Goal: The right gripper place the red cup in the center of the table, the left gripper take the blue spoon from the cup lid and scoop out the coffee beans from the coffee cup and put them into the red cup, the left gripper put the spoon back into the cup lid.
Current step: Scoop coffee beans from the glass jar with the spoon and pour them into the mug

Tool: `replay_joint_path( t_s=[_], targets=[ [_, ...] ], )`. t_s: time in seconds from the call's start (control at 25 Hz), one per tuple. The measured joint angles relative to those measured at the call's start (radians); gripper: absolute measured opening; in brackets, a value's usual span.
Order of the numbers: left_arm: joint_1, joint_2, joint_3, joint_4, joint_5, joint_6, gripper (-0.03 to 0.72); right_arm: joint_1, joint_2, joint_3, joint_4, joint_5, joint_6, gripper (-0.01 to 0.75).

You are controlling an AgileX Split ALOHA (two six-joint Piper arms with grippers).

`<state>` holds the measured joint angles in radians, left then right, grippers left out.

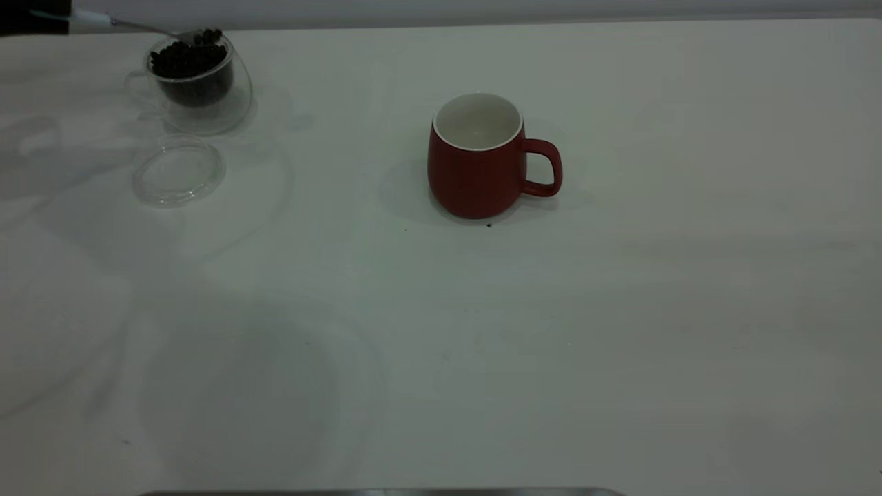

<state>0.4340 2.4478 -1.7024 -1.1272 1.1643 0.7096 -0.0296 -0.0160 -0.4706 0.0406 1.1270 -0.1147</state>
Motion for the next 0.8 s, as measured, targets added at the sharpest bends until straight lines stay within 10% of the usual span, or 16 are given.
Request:
replay_joint_path(
  t_s=[0.8],
  targets=[
    [-0.294, -0.015, 0.100, -0.079, -0.004, 0.096, 0.123, 0.000, 0.000, 0.000, 0.000, 0.000, 0.000, 0.590]
  ],
)
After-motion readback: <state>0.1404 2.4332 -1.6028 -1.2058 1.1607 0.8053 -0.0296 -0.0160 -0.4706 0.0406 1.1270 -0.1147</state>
